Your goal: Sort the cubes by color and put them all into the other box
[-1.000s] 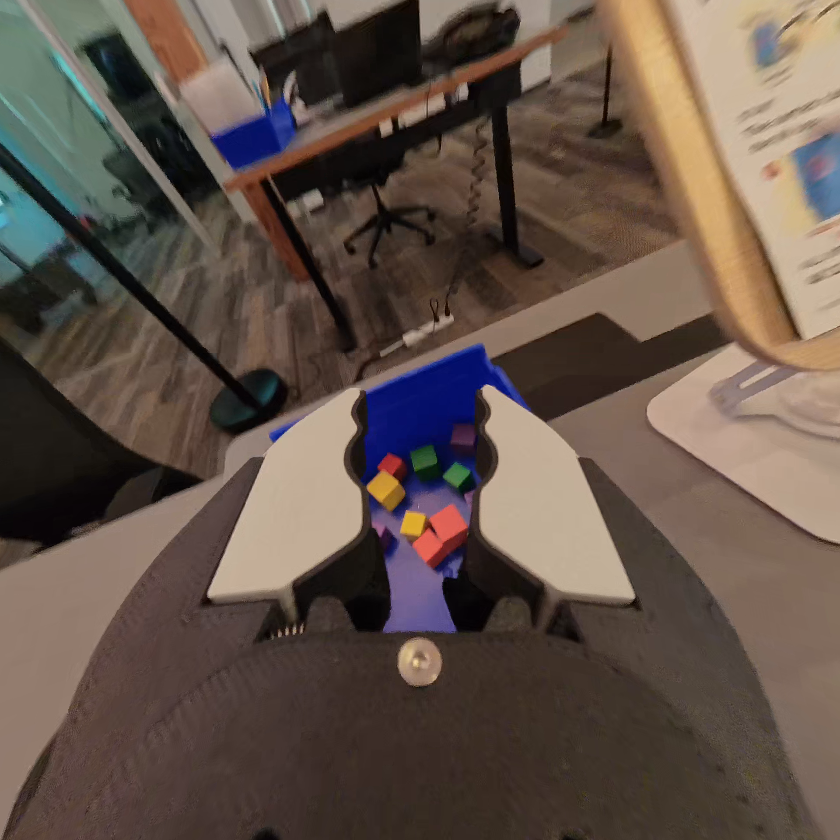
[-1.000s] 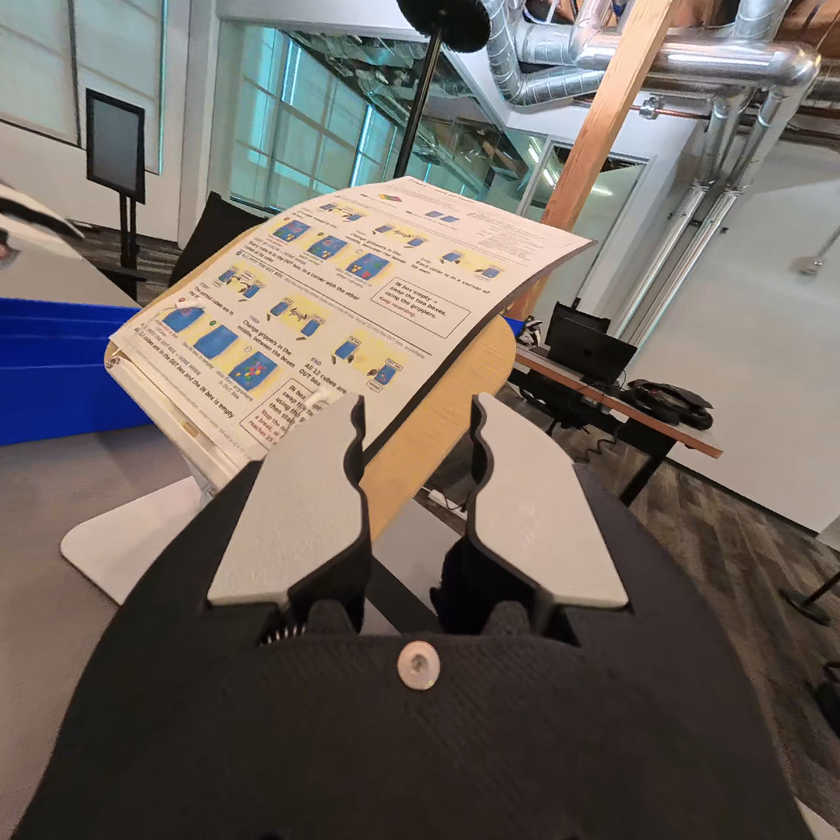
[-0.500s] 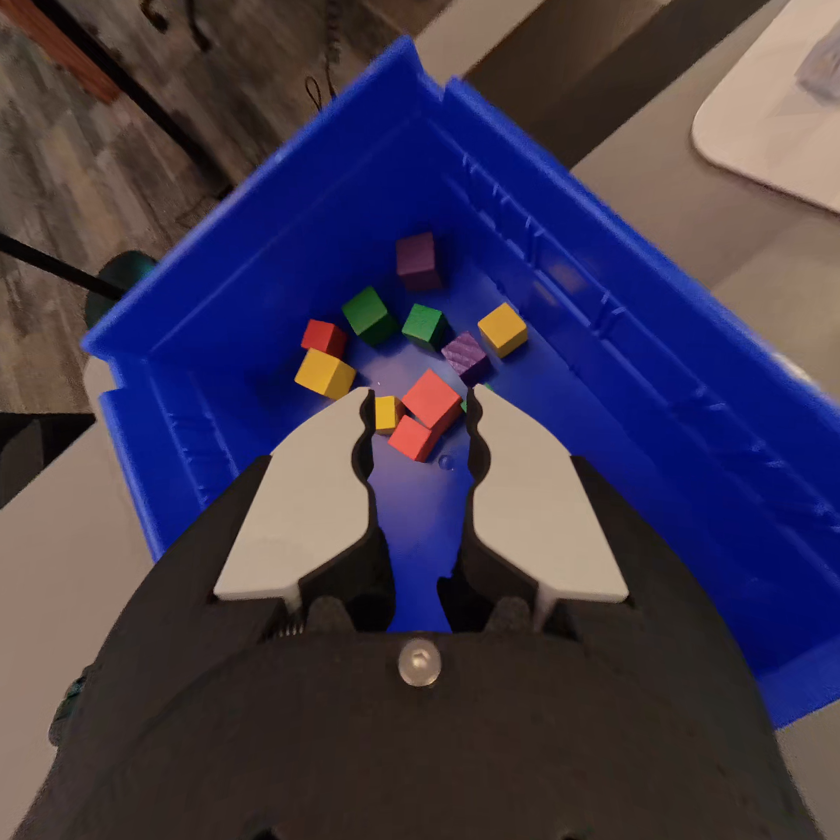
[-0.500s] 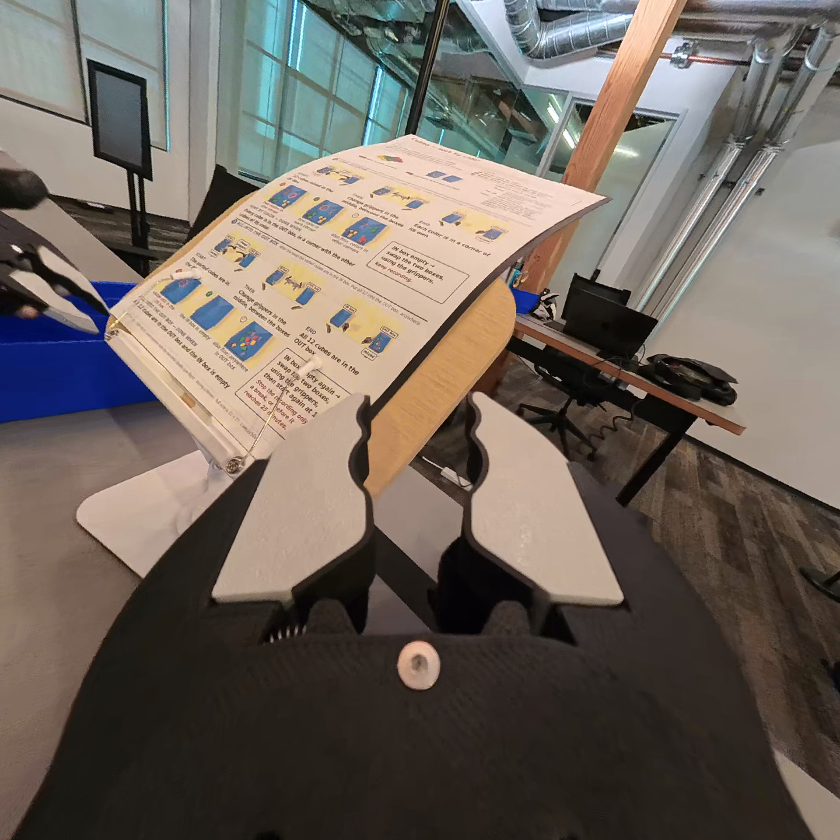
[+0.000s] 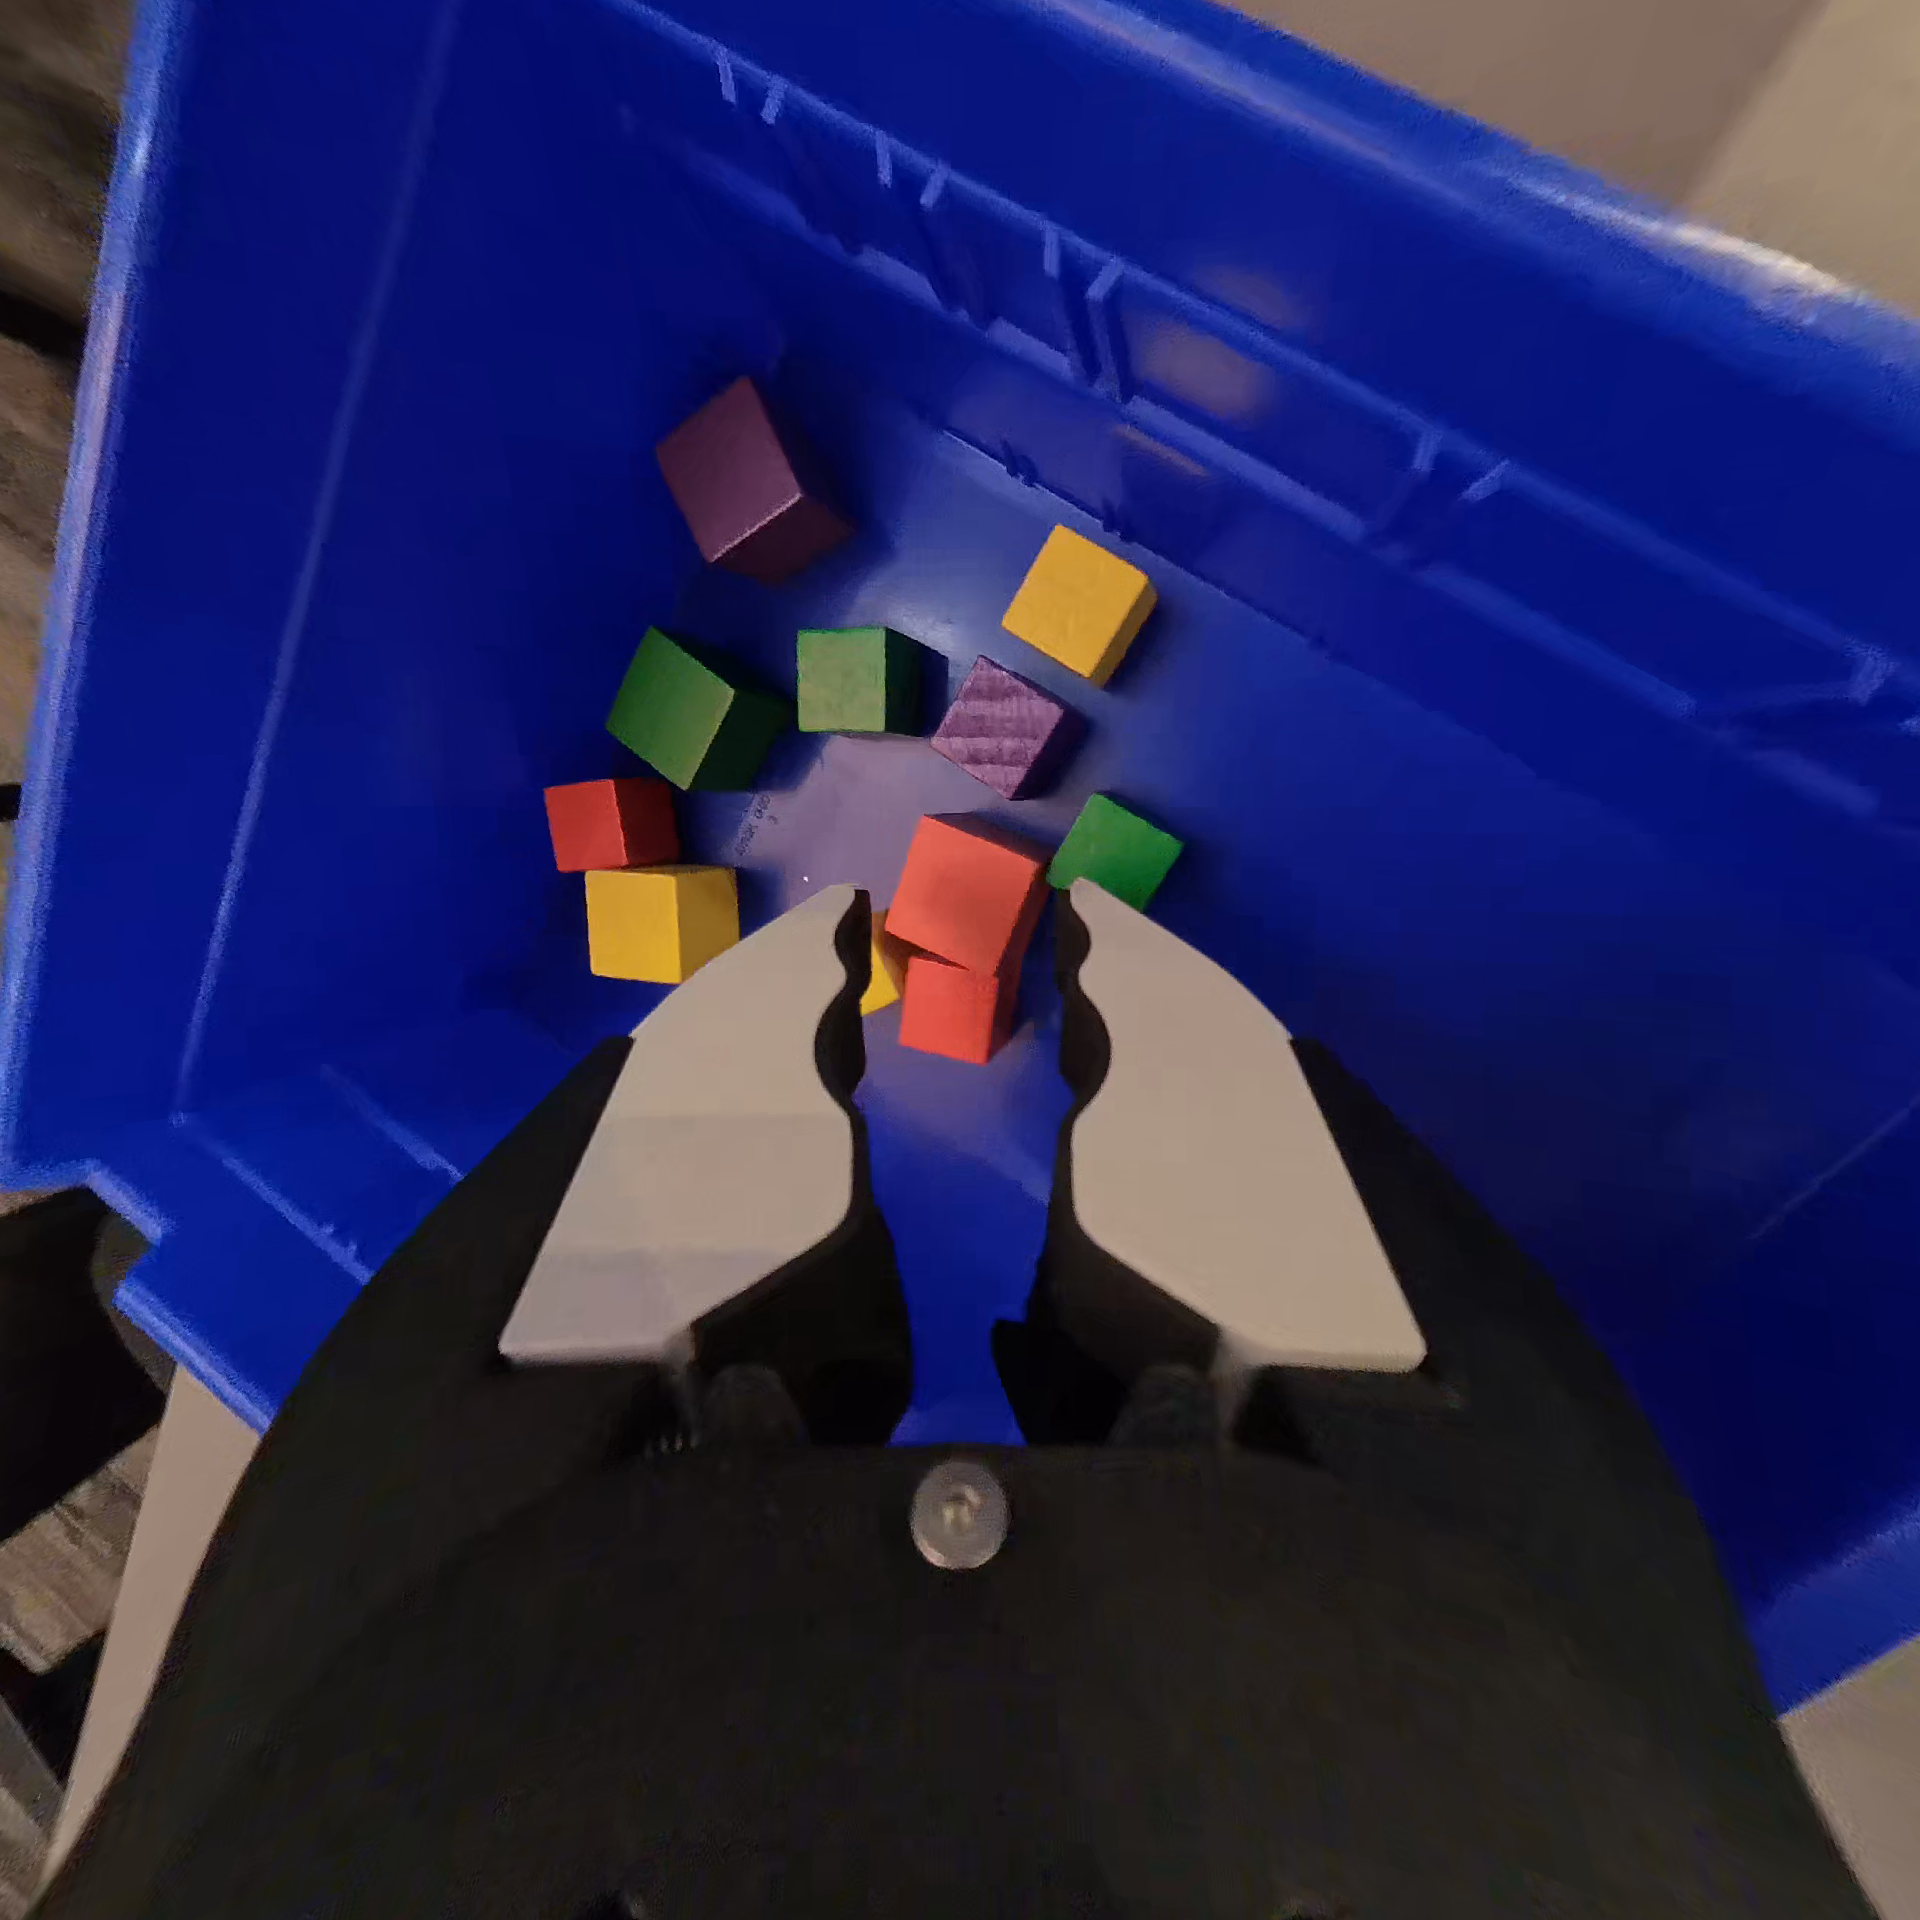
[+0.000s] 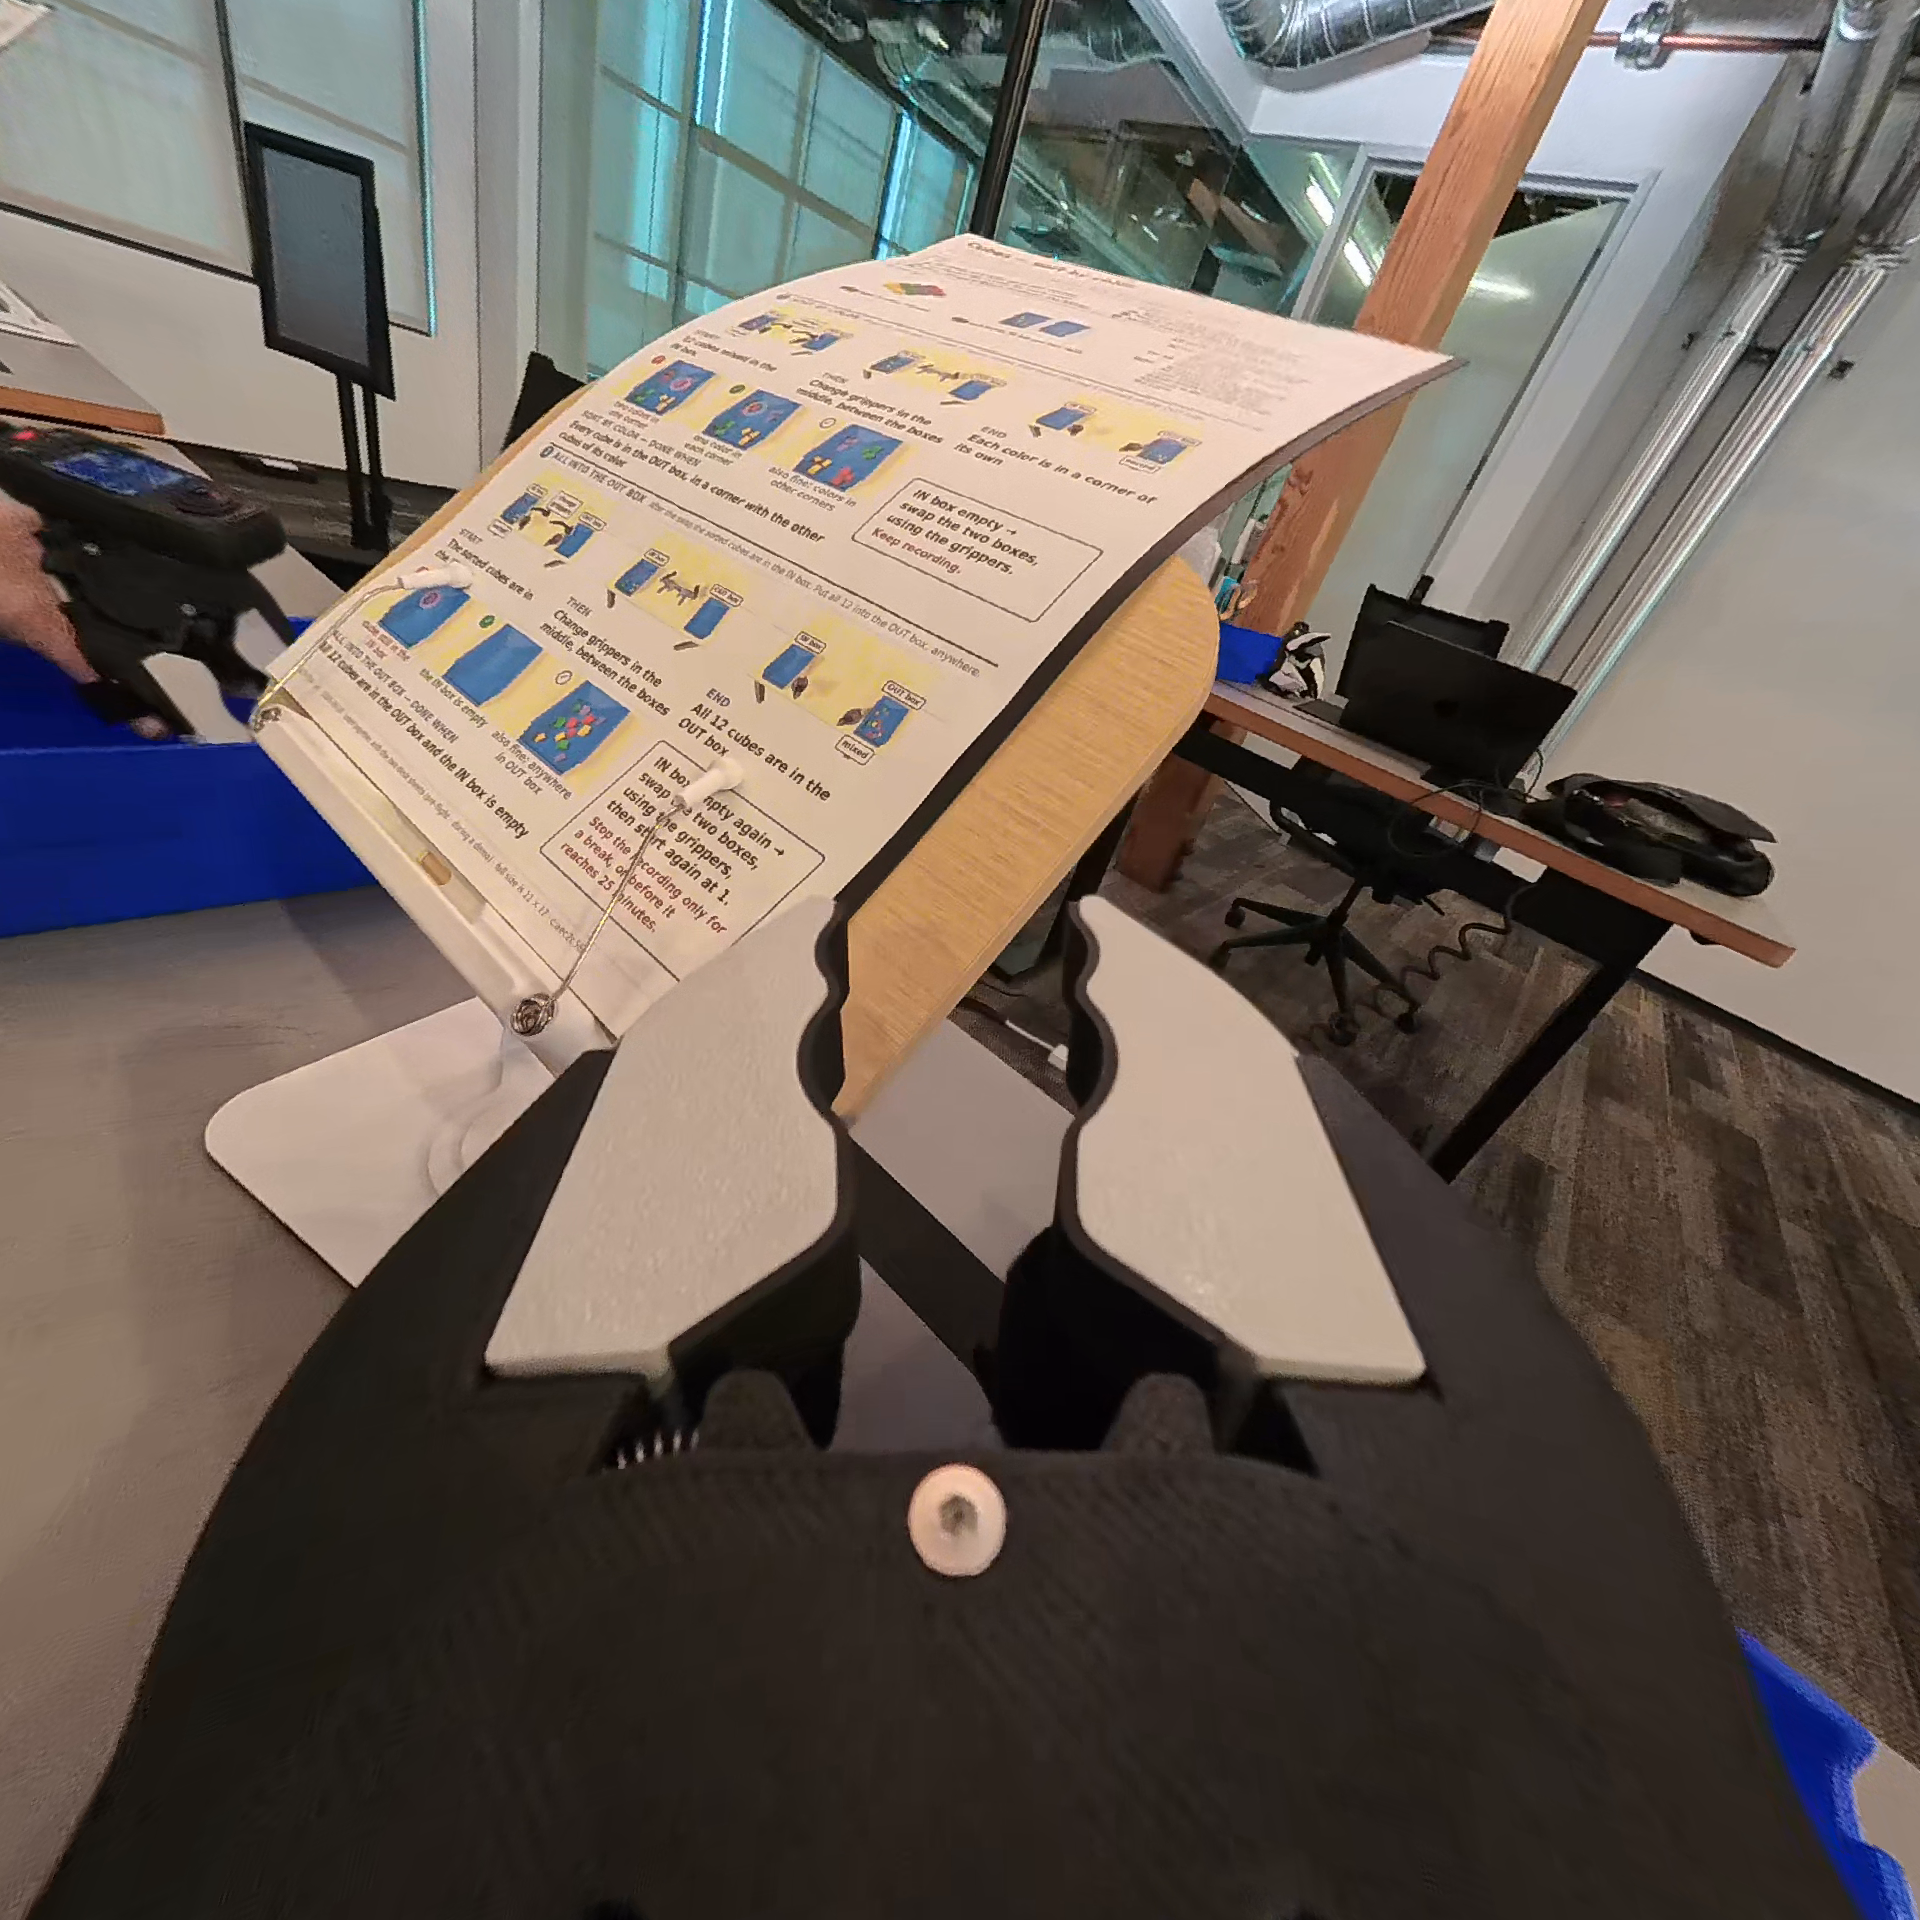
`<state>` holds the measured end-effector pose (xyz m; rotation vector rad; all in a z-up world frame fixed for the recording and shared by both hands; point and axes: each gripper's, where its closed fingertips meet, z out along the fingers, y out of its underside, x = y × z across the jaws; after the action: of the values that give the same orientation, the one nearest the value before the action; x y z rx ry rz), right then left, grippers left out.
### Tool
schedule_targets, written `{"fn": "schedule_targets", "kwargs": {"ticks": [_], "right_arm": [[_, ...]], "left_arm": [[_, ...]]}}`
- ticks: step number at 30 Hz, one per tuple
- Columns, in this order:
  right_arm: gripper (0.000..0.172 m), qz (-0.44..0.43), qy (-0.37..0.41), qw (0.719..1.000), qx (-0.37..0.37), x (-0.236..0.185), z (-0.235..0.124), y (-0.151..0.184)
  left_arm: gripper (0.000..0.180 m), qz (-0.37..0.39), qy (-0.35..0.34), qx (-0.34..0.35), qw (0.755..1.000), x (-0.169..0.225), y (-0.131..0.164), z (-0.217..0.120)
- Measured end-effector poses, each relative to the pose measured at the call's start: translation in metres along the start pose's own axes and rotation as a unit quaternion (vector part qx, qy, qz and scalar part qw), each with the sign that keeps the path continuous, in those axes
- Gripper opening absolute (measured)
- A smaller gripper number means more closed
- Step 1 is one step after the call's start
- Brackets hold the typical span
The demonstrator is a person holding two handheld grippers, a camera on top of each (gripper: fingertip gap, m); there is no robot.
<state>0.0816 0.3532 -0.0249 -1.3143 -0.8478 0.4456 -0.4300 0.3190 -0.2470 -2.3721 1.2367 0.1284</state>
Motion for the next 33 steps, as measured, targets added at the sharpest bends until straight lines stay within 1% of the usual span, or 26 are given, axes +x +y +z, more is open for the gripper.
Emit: {"fn": "schedule_targets", "kwargs": {"ticks": [4, 8, 12, 14, 18, 23, 27, 29, 33], "right_arm": [[0.04, -0.004, -0.002, 1.0, -0.013, 0.001, 0.002, 0.007], [0.04, -0.001, -0.001, 1.0, -0.013, 0.003, 0.001, 0.008], [0.04, -0.002, 0.004, 1.0, -0.012, 0.006, -0.001, 0.008], [0.04, -0.002, 0.005, 1.0, -0.012, 0.007, -0.002, 0.008], [0.039, -0.009, 0.008, 1.0, -0.016, 0.008, -0.003, 0.007], [0.039, -0.02, 0.011, 1.0, -0.022, 0.006, -0.003, 0.006], [0.039, -0.016, 0.009, 1.0, -0.018, 0.006, -0.004, 0.004], [0.039, -0.018, 0.008, 1.0, -0.017, 0.006, -0.005, 0.002], [0.039, -0.028, 0.005, 0.999, -0.021, 0.004, -0.006, 0.001]], "left_arm": [[0.037, 0.037, 0.036, -0.032, 0.998, -0.001, 0.01, 0.009], [0.039, 0.057, 0.058, -0.024, 0.996, 0.0, 0.006, 0.018], [0.04, 0.065, 0.073, -0.068, 0.993, 0.003, 0.018, 0.029], [0.029, 0.053, 0.09, -0.069, 0.992, 0.007, 0.018, 0.03], [0.029, 0.029, 0.068, -0.053, 0.996, 0.0, 0.015, 0.026], [0.029, -0.001, 0.042, -0.023, 0.999, -0.003, 0.008, 0.014], [0.029, -0.005, 0.06, -0.052, 0.997, 0.01, 0.018, 0.014], [0.029, -0.001, 0.055, -0.06, 0.997, 0.014, 0.021, 0.013], [0.029, -0.021, 0.041, -0.041, 0.998, 0.02, 0.021, -0.003]]}}
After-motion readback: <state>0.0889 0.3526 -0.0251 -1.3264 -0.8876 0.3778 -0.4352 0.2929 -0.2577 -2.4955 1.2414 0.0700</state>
